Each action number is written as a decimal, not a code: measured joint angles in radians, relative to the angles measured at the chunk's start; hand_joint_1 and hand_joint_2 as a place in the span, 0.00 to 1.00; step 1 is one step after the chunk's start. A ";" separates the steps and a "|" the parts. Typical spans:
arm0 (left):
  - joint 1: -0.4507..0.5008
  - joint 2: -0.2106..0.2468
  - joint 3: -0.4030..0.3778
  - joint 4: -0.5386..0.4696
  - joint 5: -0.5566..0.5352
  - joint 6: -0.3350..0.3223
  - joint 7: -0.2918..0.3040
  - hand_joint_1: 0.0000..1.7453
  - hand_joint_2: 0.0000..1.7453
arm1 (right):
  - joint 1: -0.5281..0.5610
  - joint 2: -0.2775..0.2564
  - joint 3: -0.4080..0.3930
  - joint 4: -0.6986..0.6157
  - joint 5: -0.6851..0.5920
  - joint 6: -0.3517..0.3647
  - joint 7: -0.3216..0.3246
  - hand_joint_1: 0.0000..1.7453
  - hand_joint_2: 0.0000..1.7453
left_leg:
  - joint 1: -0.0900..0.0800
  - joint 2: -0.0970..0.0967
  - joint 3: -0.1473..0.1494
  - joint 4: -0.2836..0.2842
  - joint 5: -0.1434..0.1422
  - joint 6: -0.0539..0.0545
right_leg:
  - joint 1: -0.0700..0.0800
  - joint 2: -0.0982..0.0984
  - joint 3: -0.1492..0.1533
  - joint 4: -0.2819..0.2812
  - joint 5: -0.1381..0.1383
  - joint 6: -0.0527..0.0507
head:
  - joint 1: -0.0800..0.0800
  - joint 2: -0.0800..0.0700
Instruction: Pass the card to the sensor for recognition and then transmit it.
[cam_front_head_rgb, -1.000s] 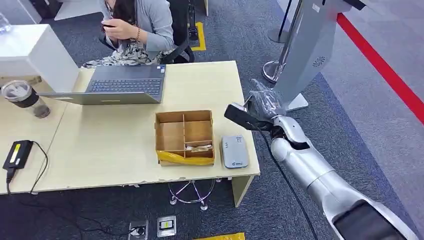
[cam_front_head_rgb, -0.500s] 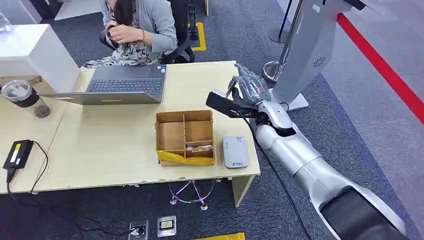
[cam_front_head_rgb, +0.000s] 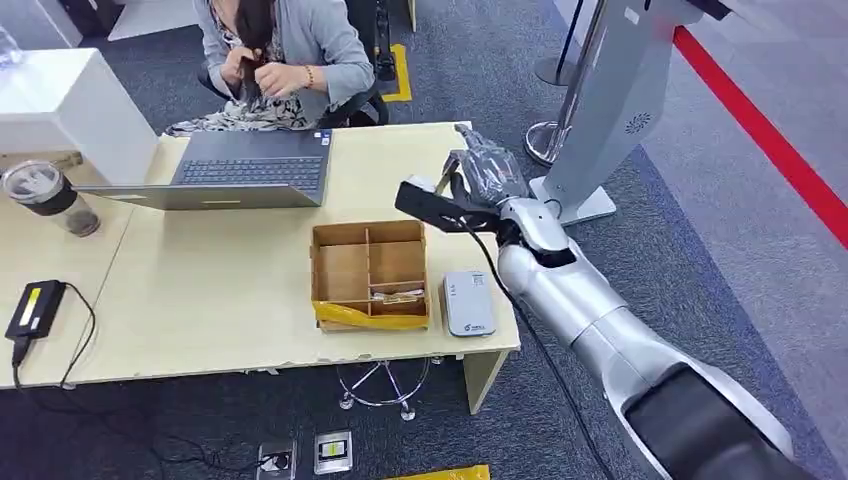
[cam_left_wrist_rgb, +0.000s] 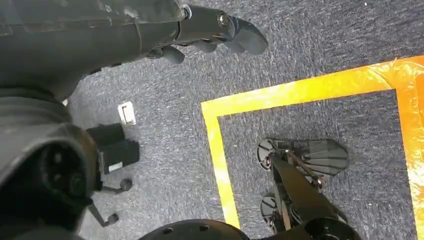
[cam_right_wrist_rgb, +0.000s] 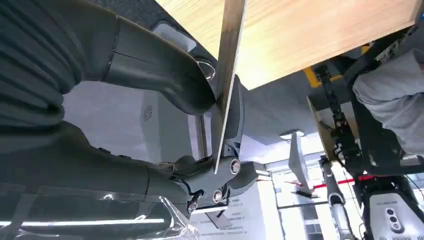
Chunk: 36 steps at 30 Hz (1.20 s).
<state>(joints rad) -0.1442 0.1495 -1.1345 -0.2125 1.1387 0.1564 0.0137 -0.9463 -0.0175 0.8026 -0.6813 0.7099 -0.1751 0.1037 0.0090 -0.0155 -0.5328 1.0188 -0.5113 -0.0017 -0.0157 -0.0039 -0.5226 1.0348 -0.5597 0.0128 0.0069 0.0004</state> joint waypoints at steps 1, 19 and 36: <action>0.000 -0.001 0.000 0.000 0.003 0.002 0.000 0.00 0.00 | 0.000 0.003 0.000 0.004 0.004 0.004 0.002 1.00 1.00 | 0.000 0.000 0.000 0.000 0.000 0.000 | 0.000 0.000 0.000 0.000 0.000 0.000 | 0.000 0.000; 0.000 -0.005 0.000 0.000 0.042 0.031 0.021 0.00 0.00 | -0.004 0.040 0.000 0.015 0.048 0.020 0.002 1.00 1.00 | 0.000 0.000 0.000 0.000 0.000 0.000 | 0.000 0.000 0.000 0.000 0.000 0.000 | 0.000 0.000; -0.001 -0.010 0.000 0.000 0.082 0.046 0.027 0.00 0.00 | -0.033 0.125 0.000 0.070 0.099 0.011 -0.028 0.00 0.00 | 0.000 0.000 0.000 0.000 0.000 -0.001 | 0.000 0.001 0.000 0.000 0.000 0.000 | 0.000 0.000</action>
<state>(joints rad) -0.1447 0.1400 -1.1341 -0.2125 1.2207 0.2022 0.0404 -0.9790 0.1079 0.8022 -0.6115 0.8087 -0.1644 0.0755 0.0094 -0.0153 -0.5328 1.0187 -0.5109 -0.0024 -0.0155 -0.0031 -0.5228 1.0349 -0.5597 0.0128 0.0069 0.0004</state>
